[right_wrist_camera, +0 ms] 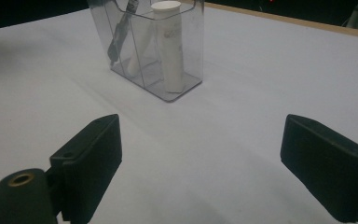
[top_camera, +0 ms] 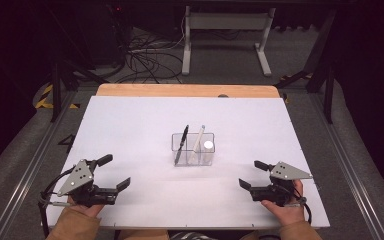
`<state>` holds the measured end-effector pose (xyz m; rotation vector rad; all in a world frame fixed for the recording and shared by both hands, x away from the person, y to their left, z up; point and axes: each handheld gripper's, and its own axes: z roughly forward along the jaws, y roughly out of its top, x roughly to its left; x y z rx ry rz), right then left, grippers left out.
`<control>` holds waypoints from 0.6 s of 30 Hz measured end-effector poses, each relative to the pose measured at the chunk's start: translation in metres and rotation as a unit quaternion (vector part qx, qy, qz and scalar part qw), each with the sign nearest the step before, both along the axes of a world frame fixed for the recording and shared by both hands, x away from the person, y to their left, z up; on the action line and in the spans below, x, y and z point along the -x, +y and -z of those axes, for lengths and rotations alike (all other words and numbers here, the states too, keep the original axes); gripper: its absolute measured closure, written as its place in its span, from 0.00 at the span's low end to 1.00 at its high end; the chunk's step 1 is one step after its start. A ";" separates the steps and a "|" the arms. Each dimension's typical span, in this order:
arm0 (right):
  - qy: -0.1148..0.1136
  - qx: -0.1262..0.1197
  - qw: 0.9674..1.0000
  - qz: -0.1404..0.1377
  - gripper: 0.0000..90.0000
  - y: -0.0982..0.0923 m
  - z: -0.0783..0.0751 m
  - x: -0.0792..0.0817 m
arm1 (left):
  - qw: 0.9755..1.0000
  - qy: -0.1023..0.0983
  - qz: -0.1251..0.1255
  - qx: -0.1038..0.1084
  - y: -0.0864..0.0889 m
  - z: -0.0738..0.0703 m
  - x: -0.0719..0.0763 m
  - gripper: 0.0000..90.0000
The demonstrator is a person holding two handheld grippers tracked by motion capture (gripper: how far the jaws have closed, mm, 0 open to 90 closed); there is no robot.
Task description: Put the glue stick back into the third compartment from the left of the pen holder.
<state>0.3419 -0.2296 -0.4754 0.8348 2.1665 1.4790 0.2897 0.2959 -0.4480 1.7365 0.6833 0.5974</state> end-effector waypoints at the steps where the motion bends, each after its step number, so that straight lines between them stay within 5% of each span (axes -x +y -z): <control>1: -0.002 0.002 1.000 -0.002 0.15 0.001 0.001 0.000 | 1.000 0.000 0.000 0.001 0.000 0.002 0.000 0.08; 18: -0.020 0.008 1.000 0.003 0.15 0.000 -0.002 -0.002 | 1.000 0.013 -0.007 -0.001 0.003 0.007 -0.004 0.08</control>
